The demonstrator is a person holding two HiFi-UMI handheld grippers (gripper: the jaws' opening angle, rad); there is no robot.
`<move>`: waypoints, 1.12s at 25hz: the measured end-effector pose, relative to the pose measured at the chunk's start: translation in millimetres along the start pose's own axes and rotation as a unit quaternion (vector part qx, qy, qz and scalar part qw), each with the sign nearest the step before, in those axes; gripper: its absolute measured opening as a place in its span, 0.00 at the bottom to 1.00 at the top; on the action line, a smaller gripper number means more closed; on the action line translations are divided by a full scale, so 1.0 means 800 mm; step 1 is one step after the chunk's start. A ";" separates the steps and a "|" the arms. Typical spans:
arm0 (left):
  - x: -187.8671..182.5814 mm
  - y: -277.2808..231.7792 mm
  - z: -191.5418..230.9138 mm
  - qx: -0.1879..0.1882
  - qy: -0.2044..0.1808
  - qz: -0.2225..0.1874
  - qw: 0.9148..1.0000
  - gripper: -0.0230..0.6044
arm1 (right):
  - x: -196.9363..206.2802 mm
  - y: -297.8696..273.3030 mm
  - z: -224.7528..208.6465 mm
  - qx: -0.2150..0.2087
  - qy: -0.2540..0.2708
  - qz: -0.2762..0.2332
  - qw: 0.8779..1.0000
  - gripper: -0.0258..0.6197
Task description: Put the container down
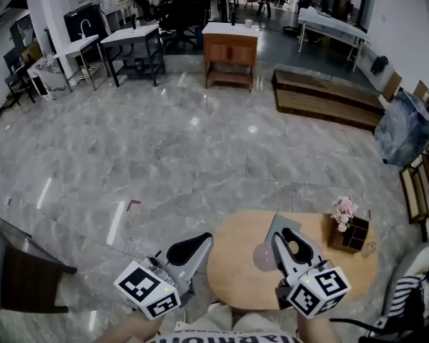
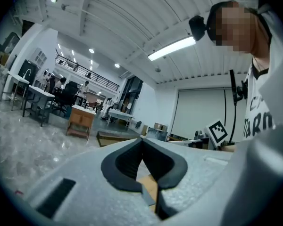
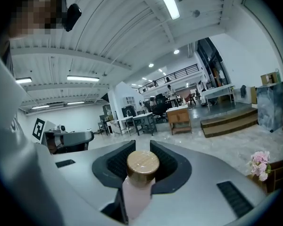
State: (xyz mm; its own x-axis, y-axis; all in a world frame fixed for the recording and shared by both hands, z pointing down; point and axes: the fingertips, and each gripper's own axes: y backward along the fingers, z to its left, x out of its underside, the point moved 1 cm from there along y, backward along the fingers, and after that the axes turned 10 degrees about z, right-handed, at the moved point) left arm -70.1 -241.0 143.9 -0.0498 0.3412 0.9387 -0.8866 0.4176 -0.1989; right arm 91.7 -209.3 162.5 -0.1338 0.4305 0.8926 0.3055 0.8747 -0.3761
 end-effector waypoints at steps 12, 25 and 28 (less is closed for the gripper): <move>0.140 -0.064 0.023 0.003 0.058 0.068 0.996 0.06 | 0.126 -0.069 -0.049 -0.001 -0.032 0.083 0.996 0.19; 0.355 -0.090 0.055 -0.050 0.190 0.110 0.974 0.06 | 0.291 -0.162 -0.077 -0.040 -0.030 0.147 0.988 0.19; 0.396 -0.102 0.067 -0.069 0.201 0.121 0.970 0.06 | 0.331 -0.184 -0.085 -0.044 -0.037 0.159 0.986 0.19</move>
State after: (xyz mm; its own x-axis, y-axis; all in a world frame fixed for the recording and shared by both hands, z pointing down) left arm -38.3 -212.4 472.8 -0.0411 0.7331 0.6789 -0.7998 0.3831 -0.4622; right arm 75.6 -239.2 471.4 -0.0855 0.6976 0.7113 0.4238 0.6716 -0.6077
